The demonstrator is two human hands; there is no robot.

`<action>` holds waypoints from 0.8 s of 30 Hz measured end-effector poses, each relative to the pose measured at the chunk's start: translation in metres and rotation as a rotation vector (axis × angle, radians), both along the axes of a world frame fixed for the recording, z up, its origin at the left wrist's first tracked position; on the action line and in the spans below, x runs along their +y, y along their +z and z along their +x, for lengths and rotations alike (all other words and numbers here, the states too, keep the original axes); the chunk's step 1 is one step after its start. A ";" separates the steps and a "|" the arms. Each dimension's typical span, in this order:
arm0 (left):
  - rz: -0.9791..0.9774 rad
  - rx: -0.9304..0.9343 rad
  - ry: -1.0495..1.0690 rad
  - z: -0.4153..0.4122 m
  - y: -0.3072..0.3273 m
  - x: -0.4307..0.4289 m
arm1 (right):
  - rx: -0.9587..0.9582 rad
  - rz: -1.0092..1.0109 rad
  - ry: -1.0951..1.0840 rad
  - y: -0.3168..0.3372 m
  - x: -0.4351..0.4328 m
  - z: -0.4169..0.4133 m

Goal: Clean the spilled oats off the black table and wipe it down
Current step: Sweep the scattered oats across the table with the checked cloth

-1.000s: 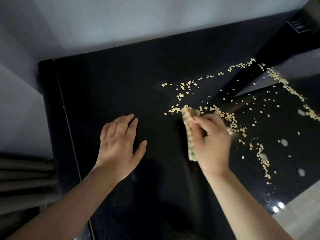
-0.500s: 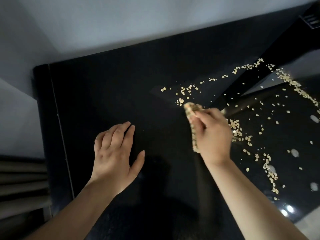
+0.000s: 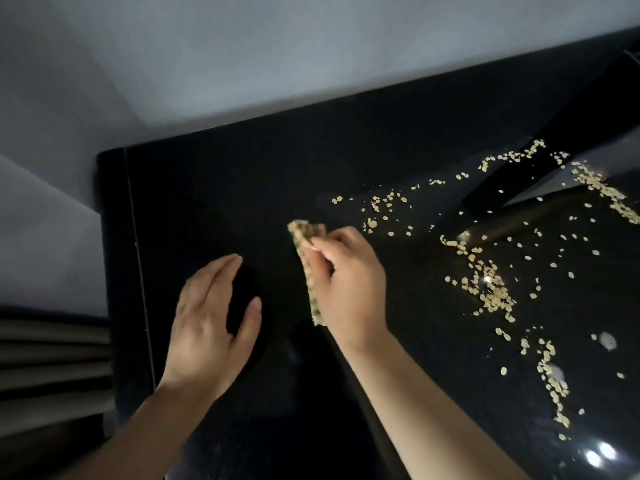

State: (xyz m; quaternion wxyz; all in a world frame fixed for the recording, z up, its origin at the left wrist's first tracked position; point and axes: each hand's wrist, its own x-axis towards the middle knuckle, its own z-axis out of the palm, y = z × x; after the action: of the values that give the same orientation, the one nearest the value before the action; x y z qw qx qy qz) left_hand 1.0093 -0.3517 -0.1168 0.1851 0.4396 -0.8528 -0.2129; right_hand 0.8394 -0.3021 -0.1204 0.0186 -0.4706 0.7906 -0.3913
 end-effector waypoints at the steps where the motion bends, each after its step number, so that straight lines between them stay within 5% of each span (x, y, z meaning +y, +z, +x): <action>1: -0.028 -0.011 0.006 0.004 0.001 -0.003 | 0.001 0.014 0.019 -0.003 -0.004 0.007; 8: -0.022 -0.191 -0.004 0.019 -0.005 -0.019 | 0.134 0.095 0.083 -0.017 -0.005 -0.003; 17: -0.093 -0.224 -0.109 -0.027 -0.009 -0.014 | 0.105 0.070 -0.267 -0.013 0.067 -0.098; 24: -0.113 -0.281 -0.092 -0.040 -0.015 -0.021 | 0.036 -0.061 -0.100 0.006 -0.013 -0.047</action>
State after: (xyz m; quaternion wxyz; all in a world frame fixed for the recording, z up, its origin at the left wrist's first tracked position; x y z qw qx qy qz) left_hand 0.9689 -0.3729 -0.1319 0.0784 0.4145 -0.9001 -0.1093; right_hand 0.7920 -0.3156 -0.1144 -0.0296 -0.4377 0.8011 -0.4073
